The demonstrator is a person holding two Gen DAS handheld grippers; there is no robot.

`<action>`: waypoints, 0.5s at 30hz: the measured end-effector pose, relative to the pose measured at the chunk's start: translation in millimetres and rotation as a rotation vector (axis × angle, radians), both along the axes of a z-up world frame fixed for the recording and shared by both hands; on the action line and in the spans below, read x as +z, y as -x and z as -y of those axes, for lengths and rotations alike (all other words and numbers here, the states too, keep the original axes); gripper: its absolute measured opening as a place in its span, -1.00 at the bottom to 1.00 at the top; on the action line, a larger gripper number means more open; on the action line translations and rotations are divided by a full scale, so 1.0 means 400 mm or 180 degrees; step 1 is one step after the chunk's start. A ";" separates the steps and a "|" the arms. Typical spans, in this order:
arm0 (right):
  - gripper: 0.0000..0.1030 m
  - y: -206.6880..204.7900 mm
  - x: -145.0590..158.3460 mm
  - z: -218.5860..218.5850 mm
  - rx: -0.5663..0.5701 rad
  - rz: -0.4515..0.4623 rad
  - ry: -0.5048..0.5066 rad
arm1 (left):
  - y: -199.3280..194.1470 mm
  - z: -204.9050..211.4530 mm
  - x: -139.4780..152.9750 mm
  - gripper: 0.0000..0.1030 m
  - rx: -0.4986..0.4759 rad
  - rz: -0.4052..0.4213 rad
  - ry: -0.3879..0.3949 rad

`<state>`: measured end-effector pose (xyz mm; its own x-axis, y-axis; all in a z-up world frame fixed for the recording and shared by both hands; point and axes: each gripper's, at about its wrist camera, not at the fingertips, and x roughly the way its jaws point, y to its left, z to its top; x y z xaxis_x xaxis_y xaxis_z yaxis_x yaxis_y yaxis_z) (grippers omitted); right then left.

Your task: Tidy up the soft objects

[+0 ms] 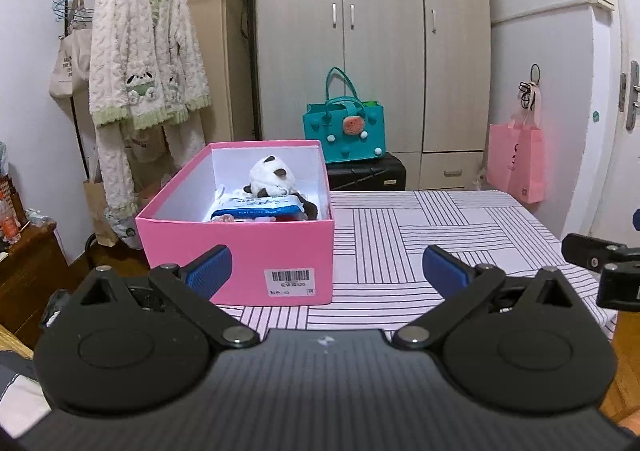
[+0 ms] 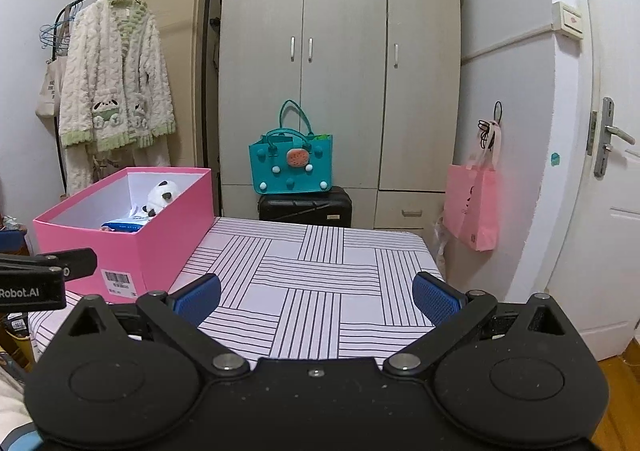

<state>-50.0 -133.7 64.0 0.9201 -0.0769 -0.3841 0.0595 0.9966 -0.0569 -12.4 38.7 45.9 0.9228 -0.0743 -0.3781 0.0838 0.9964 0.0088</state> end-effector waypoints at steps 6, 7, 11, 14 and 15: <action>1.00 0.004 -0.003 -0.003 -0.0003 0.0032 0.0015 | 0.002 0.006 -0.006 1.00 0.0003 0.0023 -0.0119; 1.00 0.004 -0.003 -0.003 -0.0001 0.0034 0.0015 | 0.002 0.005 -0.007 1.00 0.0001 0.0021 -0.0113; 1.00 0.006 -0.007 -0.004 -0.0001 0.0032 0.0024 | 0.001 0.000 -0.009 1.00 0.0010 0.0020 -0.0104; 1.00 0.006 -0.007 -0.002 -0.0010 0.0024 0.0024 | 0.001 -0.002 -0.010 1.00 0.0014 0.0023 -0.0108; 1.00 0.005 -0.007 0.000 -0.0013 0.0021 0.0017 | 0.002 -0.001 -0.010 1.00 0.0015 0.0031 -0.0111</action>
<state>-52.0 -133.6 61.2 0.9223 -0.0828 -0.3775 0.0641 0.9960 -0.0618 -13.1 39.2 41.8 0.9267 -0.0567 -0.3715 0.0787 0.9959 0.0443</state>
